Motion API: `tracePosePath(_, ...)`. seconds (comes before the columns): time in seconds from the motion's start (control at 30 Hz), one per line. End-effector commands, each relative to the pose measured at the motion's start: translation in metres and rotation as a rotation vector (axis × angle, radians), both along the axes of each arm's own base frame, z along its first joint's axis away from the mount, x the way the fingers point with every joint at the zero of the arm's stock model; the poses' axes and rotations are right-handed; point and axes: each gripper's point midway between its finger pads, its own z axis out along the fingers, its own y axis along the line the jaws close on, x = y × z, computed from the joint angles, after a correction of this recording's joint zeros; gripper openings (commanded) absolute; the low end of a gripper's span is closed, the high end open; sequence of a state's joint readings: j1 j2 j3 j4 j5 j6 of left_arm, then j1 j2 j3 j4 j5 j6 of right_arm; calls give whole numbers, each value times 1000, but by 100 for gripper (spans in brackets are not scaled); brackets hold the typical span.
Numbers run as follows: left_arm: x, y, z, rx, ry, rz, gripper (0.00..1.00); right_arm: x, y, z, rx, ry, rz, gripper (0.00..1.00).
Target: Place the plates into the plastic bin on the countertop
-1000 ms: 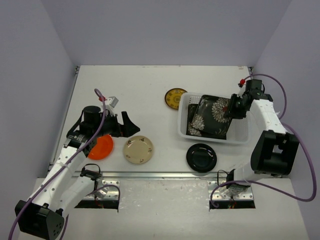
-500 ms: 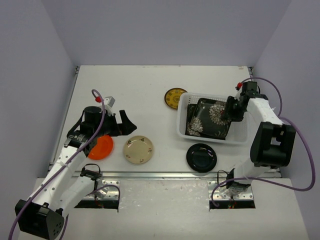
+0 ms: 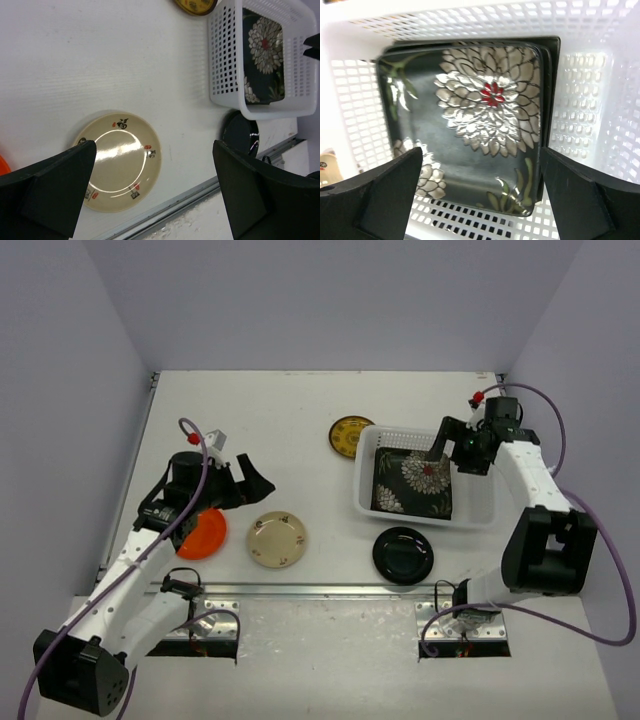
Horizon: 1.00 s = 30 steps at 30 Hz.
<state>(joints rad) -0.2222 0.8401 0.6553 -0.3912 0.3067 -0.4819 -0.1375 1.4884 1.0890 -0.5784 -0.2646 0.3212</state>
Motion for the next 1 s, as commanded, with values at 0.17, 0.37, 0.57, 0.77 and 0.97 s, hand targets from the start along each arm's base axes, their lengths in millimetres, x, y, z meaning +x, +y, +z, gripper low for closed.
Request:
tracePosePath(0.17, 91, -29, 9, -138, -23, 137, 100, -28, 56, 113, -129, -342, 77, 99)
tracePosePath(0.37, 184, -68, -18, -179, 45, 174, 100, -75, 119, 124, 212, -559, 264, 99)
tracePosePath(0.57, 245, -106, -86, -118, 178, 148, 100, -106, 128, 121, 298, -499, 293, 99)
tracePosePath(0.77, 271, -135, -147, -93, 288, 95, 91, -133, 128, 129, 319, -584, 327, 99)
tracePosePath(0.97, 274, -158, -175, -110, 361, 12, 66, -143, 123, 117, 293, -587, 331, 99)
